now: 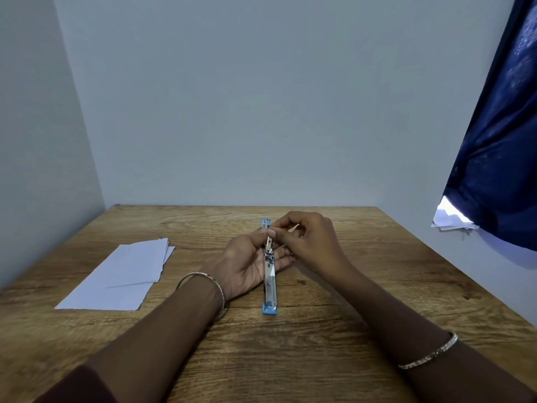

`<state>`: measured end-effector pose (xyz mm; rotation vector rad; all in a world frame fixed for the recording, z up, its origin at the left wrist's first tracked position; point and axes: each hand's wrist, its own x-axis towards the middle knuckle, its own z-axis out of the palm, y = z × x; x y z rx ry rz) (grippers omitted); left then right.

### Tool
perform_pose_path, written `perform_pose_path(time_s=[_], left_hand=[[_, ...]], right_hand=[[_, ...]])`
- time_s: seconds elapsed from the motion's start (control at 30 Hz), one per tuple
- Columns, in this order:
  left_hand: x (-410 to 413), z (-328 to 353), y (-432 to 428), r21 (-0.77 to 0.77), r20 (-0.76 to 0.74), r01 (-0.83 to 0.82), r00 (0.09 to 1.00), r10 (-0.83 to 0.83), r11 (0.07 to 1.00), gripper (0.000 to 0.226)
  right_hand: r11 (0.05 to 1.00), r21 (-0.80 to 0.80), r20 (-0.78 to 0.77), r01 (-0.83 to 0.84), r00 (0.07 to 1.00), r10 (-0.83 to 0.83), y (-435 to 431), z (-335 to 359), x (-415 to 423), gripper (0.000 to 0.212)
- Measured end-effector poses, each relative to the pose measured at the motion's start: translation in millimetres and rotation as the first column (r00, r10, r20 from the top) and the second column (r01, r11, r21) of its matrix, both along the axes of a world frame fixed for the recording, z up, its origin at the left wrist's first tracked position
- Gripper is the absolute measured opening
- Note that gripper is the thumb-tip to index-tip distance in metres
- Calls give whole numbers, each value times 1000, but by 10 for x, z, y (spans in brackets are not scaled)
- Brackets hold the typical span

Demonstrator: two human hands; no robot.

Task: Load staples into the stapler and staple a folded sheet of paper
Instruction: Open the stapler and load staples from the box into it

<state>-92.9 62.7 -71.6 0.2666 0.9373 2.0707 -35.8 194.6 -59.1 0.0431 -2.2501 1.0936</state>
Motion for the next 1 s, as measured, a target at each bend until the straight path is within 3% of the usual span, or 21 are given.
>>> perform_pose_path(time_s=[0.23,0.33,0.43,0.53,0.6,0.77,0.87,1.0], left_hand=[[-11,-1,17,-42,-3,-14,1000,14,999,46],[-6,-2,6,-45,-15,-6,1000,6,999,47],[-15,-8,6,-35,-22,-17,1000,16,999,44],[-56,9,0,-10,3,-64,998,64,998,45],[-101,37,-18,5,11,-122,992,122,992,46],[-204,83,-89,46,61,-285,958,282,957,36],[-230,96,-121,53,74,-325,944,321,944,35],[-204,121,-131,63,19,-282,959,281,957,34]], right_hand=[[982,-185,54,31,998,-21,6,-53,-44,10],[982,-189,58,26,998,-15,4,-70,-45,6],[993,-118,50,16,999,-10,0,-49,-25,2],[998,-61,16,-24,1000,25,-5,12,17,24],[993,86,4,-78,997,78,10,50,40,38],[921,281,44,-269,962,268,-13,5,27,51],[882,381,-39,-278,948,316,-76,-27,15,35],[959,182,-127,-217,962,242,-77,-3,8,18]])
